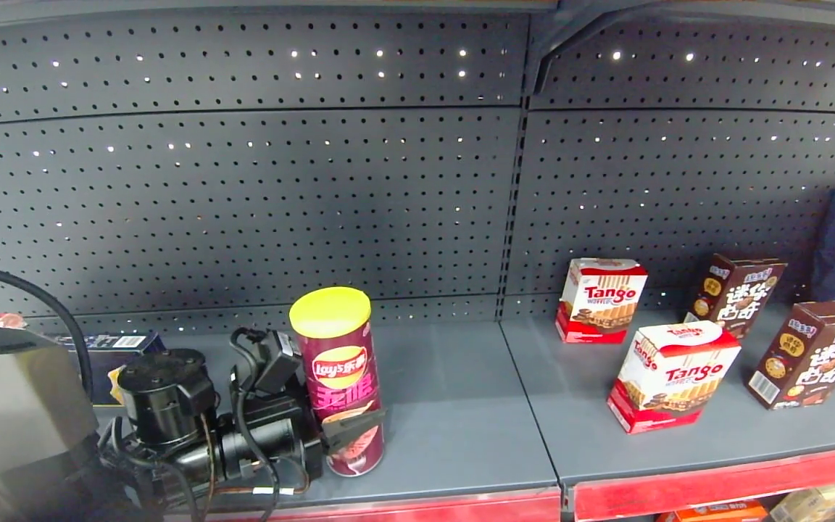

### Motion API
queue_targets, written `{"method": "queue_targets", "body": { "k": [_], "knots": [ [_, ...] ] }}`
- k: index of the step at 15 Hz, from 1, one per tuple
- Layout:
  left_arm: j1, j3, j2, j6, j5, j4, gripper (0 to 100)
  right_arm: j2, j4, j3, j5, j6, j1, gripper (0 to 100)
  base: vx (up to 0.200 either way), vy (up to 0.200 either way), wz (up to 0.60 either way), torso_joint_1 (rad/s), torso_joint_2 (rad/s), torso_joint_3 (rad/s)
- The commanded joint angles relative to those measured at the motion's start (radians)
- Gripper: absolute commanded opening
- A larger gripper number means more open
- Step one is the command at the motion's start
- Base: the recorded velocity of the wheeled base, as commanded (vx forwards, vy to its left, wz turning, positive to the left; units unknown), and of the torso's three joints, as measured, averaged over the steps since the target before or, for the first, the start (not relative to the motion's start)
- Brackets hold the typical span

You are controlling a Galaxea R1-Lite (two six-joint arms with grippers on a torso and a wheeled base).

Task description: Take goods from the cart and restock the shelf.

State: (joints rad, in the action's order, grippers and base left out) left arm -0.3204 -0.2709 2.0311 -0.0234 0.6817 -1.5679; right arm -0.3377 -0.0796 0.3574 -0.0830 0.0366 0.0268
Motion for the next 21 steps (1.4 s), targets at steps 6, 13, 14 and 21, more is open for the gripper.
{"method": "queue_targets", "body": {
  "k": [6, 13, 14, 21],
  "knots": [
    [0.0, 0.002, 0.043, -0.003, -0.004, -0.003, 0, 0.002, 0.0, 0.0, -0.001, 0.0, 0.001, 0, 0.0, 0.0, 0.0, 0.0, 0.0, 0.0],
    [0.001, 0.055, 0.02, -0.006, -0.002, -0.003, 100, 0.012, -0.002, -0.006, 0.0, 0.0, 0.001, 0, 0.0, 0.0, 0.0, 0.0, 0.0, 0.0],
    [0.003, 0.058, 0.011, -0.006, -0.004, -0.003, 100, 0.017, -0.002, -0.008, 0.0, 0.0, 0.001, 0, 0.0, 0.0, 0.0, 0.0, 0.0, 0.0],
    [0.027, 0.121, -0.101, -0.006, -0.008, -0.003, 100, 0.025, -0.002, -0.009, -0.004, 0.0, 0.001, 0, 0.0, 0.0, 0.0, 0.0, 0.0, 0.0]
  ]
}}
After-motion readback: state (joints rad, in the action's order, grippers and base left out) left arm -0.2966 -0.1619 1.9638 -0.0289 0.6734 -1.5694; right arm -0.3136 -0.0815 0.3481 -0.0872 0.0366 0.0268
